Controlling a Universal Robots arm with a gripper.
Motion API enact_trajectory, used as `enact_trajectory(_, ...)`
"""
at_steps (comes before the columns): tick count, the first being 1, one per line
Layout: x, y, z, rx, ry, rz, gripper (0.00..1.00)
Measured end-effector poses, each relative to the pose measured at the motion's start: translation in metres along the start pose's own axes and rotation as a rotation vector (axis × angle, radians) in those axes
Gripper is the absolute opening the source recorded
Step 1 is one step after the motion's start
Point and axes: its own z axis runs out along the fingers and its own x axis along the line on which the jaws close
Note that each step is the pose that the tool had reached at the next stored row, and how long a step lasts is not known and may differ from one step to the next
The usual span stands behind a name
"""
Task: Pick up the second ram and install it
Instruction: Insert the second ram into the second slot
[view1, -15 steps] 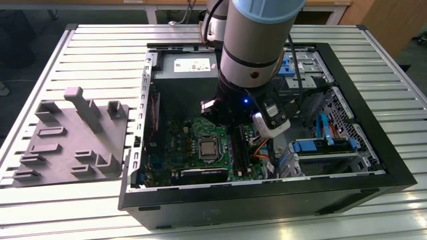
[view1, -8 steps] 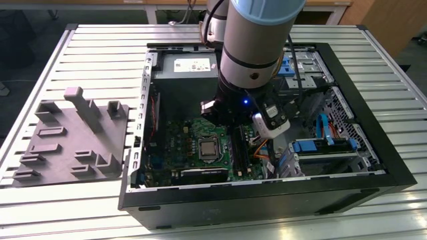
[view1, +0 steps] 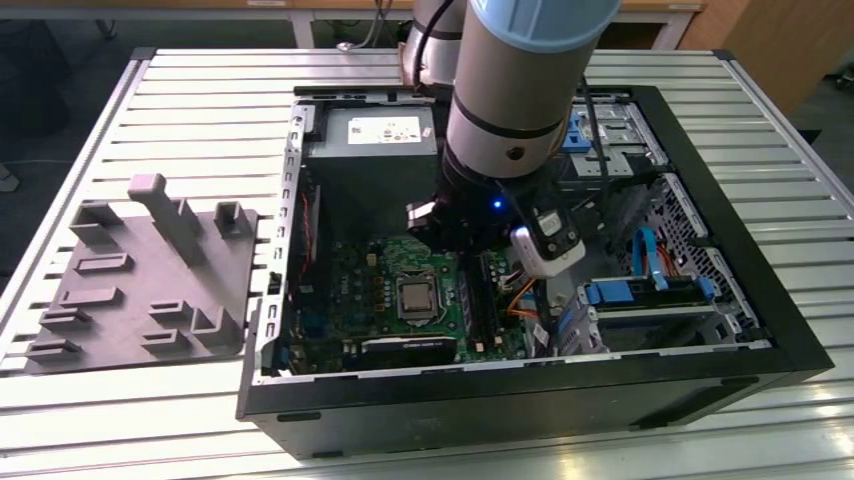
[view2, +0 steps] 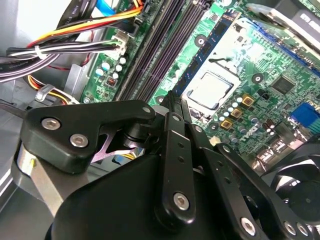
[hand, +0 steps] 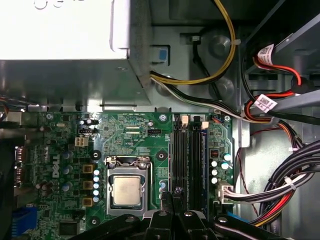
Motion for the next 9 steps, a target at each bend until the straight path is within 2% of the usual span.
enact_trajectory(9, -0.0051, 0.0000, 0.0009, -0.0001, 0.0000, 0.000, 0.12)
